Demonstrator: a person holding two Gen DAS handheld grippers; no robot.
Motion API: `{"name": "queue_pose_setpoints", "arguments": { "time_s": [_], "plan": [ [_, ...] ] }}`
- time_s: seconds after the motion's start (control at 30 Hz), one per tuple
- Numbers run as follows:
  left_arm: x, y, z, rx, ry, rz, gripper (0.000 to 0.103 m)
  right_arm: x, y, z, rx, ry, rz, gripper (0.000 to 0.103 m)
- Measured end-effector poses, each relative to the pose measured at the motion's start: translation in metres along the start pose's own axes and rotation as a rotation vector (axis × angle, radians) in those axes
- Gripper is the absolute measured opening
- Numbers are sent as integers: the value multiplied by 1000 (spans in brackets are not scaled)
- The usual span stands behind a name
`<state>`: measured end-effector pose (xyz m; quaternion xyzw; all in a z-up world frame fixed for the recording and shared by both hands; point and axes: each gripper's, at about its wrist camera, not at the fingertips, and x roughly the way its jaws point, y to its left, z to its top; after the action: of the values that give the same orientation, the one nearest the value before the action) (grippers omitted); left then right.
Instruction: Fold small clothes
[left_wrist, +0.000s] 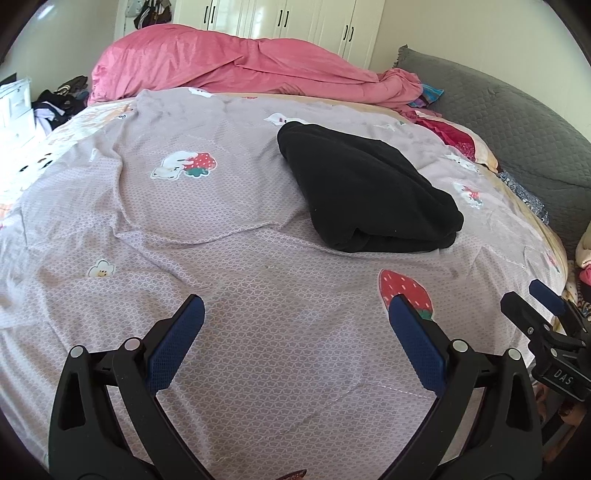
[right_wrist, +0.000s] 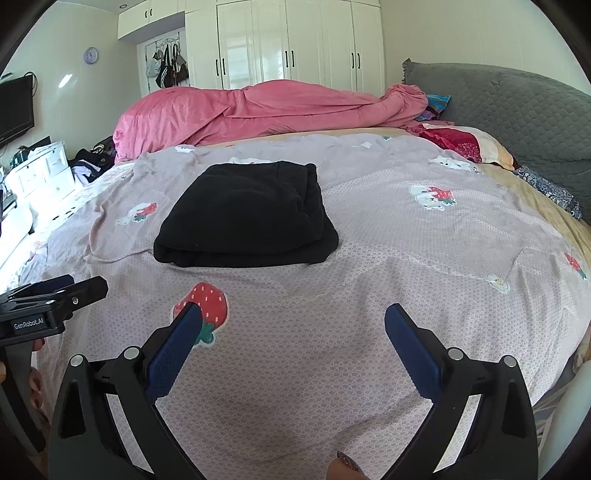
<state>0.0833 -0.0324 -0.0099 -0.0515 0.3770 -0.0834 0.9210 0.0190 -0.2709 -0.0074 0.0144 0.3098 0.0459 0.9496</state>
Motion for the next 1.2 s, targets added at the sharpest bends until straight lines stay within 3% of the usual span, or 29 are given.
{"name": "queue_pose_setpoints", "arguments": {
  "time_s": [1.2],
  "plan": [
    [-2, 1, -2, 1, 0, 53, 94, 2, -3, -3, 7, 12, 2, 99]
  ]
}}
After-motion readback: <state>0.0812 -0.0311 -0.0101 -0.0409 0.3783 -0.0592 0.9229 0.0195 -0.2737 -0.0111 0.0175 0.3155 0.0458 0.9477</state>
